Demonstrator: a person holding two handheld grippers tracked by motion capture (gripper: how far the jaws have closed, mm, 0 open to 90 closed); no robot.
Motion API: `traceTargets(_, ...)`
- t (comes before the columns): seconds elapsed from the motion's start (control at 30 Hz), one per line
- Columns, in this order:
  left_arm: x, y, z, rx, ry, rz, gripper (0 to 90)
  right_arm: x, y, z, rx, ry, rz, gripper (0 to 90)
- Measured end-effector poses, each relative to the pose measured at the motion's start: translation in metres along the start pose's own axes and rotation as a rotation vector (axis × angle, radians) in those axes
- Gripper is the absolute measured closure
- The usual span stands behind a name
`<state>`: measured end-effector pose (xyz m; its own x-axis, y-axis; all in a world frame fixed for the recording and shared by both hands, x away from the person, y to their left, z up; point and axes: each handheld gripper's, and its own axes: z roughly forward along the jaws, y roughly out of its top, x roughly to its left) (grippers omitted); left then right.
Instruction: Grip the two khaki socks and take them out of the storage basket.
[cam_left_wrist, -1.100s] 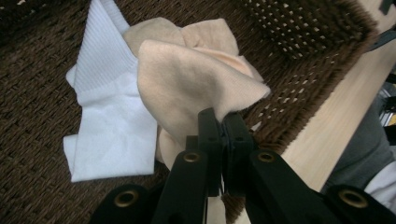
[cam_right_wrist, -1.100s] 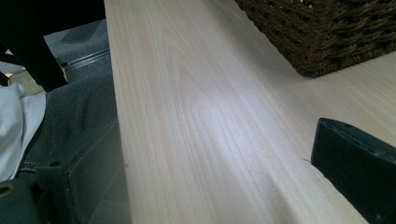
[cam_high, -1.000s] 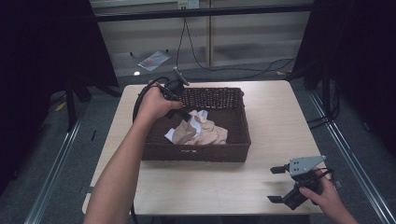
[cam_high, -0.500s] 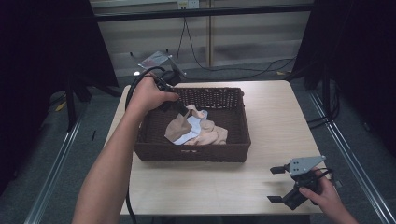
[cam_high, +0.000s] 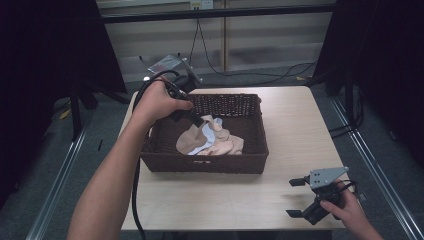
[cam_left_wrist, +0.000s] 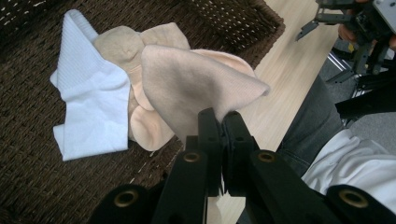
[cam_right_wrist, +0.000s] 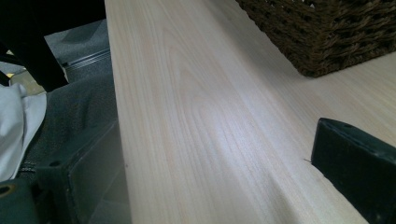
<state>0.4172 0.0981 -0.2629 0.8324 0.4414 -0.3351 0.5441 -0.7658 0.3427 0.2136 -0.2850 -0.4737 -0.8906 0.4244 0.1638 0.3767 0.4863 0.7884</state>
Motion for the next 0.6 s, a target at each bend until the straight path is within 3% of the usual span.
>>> traceTargets(0.6, -0.028, -0.017, 0.017, 0.015, -0.04, 0.089, 88.1, 0.0, 0.0, 0.0, -0.004, 0.0, 0.0, 1.5)
